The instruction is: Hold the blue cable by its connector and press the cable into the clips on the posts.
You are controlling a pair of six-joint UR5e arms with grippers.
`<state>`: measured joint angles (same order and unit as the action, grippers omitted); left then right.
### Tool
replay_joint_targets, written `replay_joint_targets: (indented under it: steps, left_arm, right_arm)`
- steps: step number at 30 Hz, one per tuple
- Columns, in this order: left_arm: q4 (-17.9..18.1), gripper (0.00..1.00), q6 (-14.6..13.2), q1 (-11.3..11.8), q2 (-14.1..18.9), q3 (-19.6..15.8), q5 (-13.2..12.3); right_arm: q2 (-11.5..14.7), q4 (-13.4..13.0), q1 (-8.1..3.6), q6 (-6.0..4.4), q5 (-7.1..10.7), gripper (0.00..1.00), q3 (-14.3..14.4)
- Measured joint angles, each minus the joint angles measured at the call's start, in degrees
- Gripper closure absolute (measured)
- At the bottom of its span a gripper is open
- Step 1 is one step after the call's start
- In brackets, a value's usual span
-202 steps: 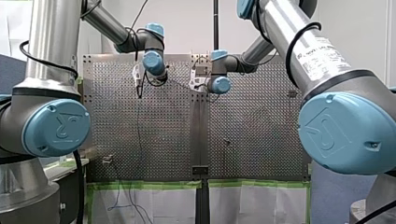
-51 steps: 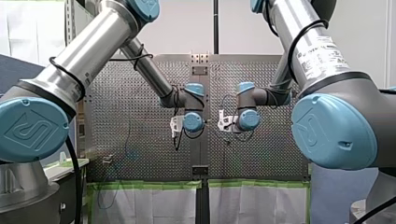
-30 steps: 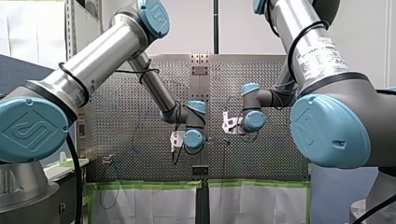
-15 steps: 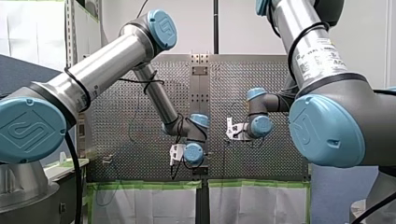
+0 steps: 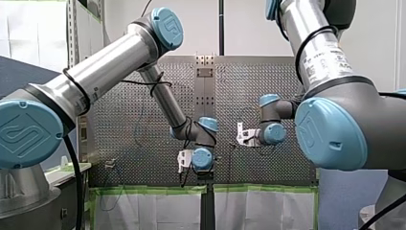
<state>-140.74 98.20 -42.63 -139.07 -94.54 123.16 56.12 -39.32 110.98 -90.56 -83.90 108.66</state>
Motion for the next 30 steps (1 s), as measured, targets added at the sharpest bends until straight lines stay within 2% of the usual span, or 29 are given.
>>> replay_joint_targets:
  steps: [5,12,17,21,30]
  left_arm:
    - [-1.13,1.0,1.12,-0.61,-0.01,1.21,-0.12]
    - [-4.06,1.0,2.6,-1.56,-0.01,4.96,-0.23]
    - [-4.86,1.0,2.97,-1.61,-0.01,6.78,-0.39]
    - [-4.78,1.0,3.27,-1.53,-0.05,7.14,-0.57]
    - [-4.45,1.0,4.28,-1.36,-0.56,8.54,-0.8]
  right_arm:
    - [-1.53,-1.17,-1.59,-0.92,2.18,1.0,0.01]
    - [-1.89,-2.61,-3.16,-2.04,3.5,1.0,-0.03]
    - [-1.89,-3.24,-4.21,-3.11,4.82,1.0,-0.12]
    - [-1.89,-3.37,-4.78,-3.65,6.29,1.0,-0.15]
    - [-1.89,-3.17,-5.55,-4.02,8.54,1.0,-0.2]
